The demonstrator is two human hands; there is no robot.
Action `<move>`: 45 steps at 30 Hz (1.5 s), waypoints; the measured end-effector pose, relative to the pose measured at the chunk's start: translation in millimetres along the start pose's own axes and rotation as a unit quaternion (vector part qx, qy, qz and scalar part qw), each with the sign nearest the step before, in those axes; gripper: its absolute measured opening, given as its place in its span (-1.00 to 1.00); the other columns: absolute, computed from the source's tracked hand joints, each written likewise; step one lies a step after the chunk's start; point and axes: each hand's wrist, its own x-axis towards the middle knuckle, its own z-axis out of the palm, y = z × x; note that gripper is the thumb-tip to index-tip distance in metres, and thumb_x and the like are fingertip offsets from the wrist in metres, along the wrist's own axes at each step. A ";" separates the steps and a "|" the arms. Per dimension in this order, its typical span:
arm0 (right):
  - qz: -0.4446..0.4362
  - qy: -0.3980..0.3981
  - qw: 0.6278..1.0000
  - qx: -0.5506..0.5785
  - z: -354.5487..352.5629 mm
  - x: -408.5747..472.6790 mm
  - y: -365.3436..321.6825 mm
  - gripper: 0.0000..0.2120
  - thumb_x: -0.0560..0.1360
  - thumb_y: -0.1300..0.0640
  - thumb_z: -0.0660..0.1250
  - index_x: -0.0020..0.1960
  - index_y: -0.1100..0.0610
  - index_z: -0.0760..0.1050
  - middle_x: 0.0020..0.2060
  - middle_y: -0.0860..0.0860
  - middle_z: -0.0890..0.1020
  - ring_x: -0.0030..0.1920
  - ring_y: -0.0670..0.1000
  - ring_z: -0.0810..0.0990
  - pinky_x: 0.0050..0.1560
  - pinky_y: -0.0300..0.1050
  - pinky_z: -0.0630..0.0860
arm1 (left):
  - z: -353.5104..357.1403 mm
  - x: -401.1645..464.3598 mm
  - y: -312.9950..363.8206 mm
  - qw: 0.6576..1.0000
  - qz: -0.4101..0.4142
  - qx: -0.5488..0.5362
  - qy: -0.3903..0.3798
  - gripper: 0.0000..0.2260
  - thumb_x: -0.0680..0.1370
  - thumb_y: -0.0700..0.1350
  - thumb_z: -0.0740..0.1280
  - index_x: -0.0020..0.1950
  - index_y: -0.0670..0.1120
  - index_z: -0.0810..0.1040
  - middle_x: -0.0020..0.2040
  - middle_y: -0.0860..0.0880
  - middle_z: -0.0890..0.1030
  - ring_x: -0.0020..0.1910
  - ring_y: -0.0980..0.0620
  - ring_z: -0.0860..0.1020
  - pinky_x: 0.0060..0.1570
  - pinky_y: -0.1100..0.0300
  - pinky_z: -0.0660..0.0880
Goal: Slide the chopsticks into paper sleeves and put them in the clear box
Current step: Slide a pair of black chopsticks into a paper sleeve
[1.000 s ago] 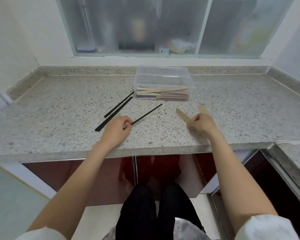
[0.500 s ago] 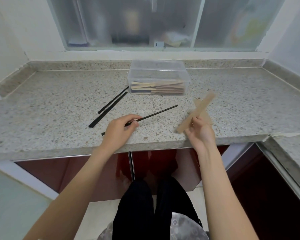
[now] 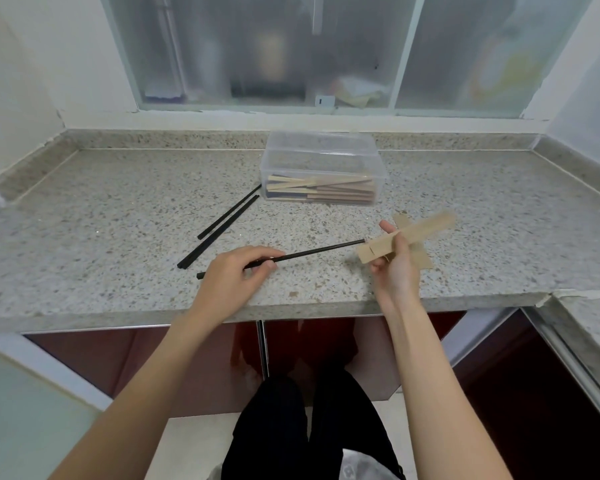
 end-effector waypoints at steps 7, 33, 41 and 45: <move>-0.017 -0.047 0.999 -0.001 -2.2 -12.3 1.5 -0.68 0.67 0.06 0.02 0.22 0.14 0.48 -0.25 -0.01 0.47 -0.42 -0.15 0.41 -0.41 -0.30 0.39 | 3.7 -1.6 -2.9 0.999 0.010 0.041 -0.002 -0.82 0.54 -0.09 0.34 0.09 0.11 0.63 -0.06 0.18 0.64 -0.14 0.24 0.54 -0.23 0.50 0.30; 0.008 -0.062 0.995 -0.072 -2.4 -10.1 2.5 -0.88 0.48 0.22 0.37 -0.01 0.22 0.60 -0.16 0.01 0.70 -0.09 -0.05 0.66 -0.10 -0.25 0.60 | 2.0 4.9 -8.4 0.999 0.003 0.036 0.013 -0.82 0.54 -0.10 0.35 0.08 0.10 0.64 -0.10 0.18 0.65 -0.11 0.26 0.50 -0.22 0.53 0.31; -0.023 -0.069 0.994 -0.081 3.9 -7.2 1.7 -0.88 0.43 0.26 0.42 -0.05 0.25 0.59 -0.30 -0.01 0.65 -0.12 -0.03 0.65 -0.06 -0.21 0.60 | -1.7 7.7 -6.0 1.000 -0.003 0.010 0.007 -0.83 0.54 -0.11 0.34 0.09 0.05 0.65 -0.09 0.10 0.67 -0.29 0.39 0.47 -0.31 0.51 0.31; 0.012 -0.113 0.989 -0.091 9.3 -9.2 1.4 -0.82 0.40 0.29 0.42 0.00 0.24 0.58 -0.25 0.01 0.69 -0.13 -0.04 0.67 -0.08 -0.23 0.61 | -1.2 13.1 -4.4 1.000 0.003 0.000 -0.010 -0.82 0.54 -0.09 0.35 0.10 0.04 0.64 -0.03 0.11 0.67 -0.24 0.45 0.46 -0.27 0.54 0.31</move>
